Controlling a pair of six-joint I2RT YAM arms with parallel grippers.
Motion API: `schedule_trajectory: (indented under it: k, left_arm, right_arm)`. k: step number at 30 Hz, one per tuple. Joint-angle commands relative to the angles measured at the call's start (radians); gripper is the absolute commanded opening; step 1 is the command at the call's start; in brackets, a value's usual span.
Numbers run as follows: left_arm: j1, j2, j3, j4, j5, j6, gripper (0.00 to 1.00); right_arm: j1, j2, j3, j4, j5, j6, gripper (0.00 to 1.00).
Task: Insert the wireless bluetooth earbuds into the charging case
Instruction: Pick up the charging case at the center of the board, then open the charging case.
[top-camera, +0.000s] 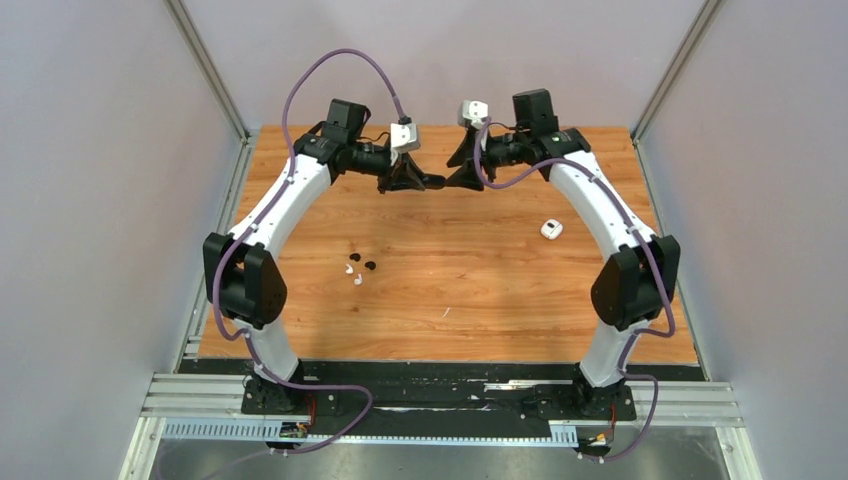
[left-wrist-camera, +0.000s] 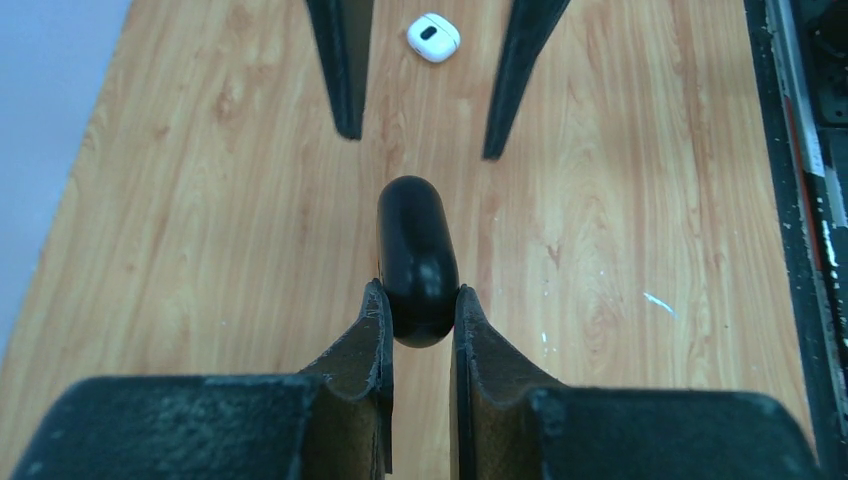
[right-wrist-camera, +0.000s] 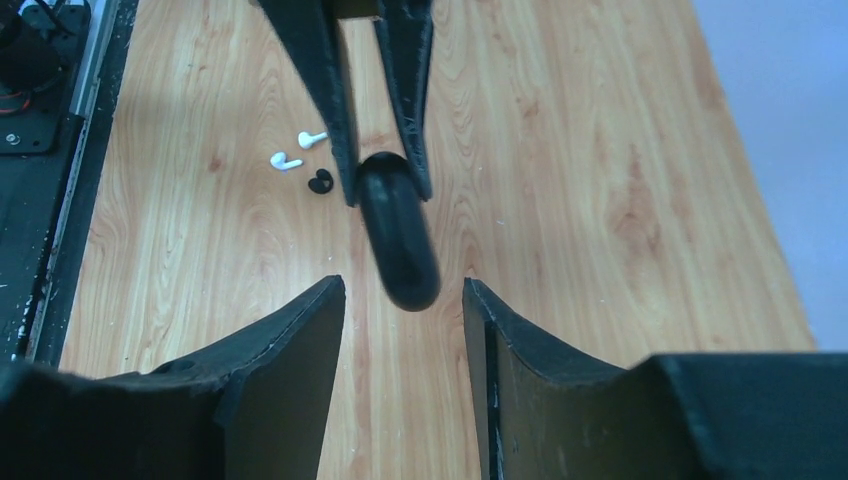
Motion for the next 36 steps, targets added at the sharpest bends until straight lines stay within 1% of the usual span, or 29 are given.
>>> schedule_trajectory:
  k: [1, 7, 11, 17, 23, 25, 30, 31, 32, 33, 34, 35, 36]
  left_arm:
    - [0.004, 0.009, 0.040, -0.122, 0.052, 0.036, 0.00]
    - [0.004, 0.023, 0.062, -0.150, 0.057, 0.051, 0.00]
    - [0.003, 0.033, 0.073, -0.150, 0.069, 0.039, 0.00]
    - [0.003, 0.039, 0.071, -0.117, 0.073, -0.006, 0.00]
    - [0.004, 0.044, 0.072, -0.085, 0.088, -0.053, 0.00]
    - [0.004, 0.045, 0.074, -0.074, 0.094, -0.074, 0.00]
    - [0.004, 0.045, 0.067, -0.047, 0.092, -0.114, 0.00]
    - [0.004, 0.045, 0.063, -0.039, 0.075, -0.147, 0.06]
    - [0.004, 0.044, 0.060, -0.024, 0.066, -0.162, 0.15]
    - [0.004, 0.041, 0.053, -0.021, 0.053, -0.175, 0.32]
    - [0.004, 0.038, 0.048, -0.021, 0.051, -0.174, 0.39]
    - [0.004, 0.032, 0.033, -0.020, 0.052, -0.173, 0.49]
    - [0.004, 0.029, 0.024, -0.010, 0.053, -0.175, 0.52]
  right_arm:
    - [0.015, 0.089, 0.068, -0.005, -0.003, 0.002, 0.49]
    - [0.040, 0.125, 0.082, -0.023, -0.006, -0.027, 0.47]
    - [0.049, 0.137, 0.084, -0.056, -0.011, -0.034, 0.49]
    - [0.051, 0.142, 0.089, -0.079, -0.045, -0.038, 0.53]
    - [0.053, 0.173, 0.115, -0.094, -0.071, -0.036, 0.52]
    - [0.054, 0.180, 0.124, -0.094, -0.070, -0.035, 0.43]
    - [0.055, 0.184, 0.129, -0.095, -0.067, -0.034, 0.11]
    - [0.055, 0.183, 0.130, -0.095, -0.063, -0.030, 0.04]
    - [0.055, 0.181, 0.132, -0.094, -0.061, -0.027, 0.00]
    - [0.054, 0.178, 0.133, -0.094, -0.061, -0.020, 0.00]
    - [0.053, 0.175, 0.133, -0.091, -0.063, -0.007, 0.00]
    - [0.050, 0.173, 0.133, -0.086, -0.068, 0.008, 0.00]
    - [0.046, 0.167, 0.131, -0.078, -0.076, 0.026, 0.00]
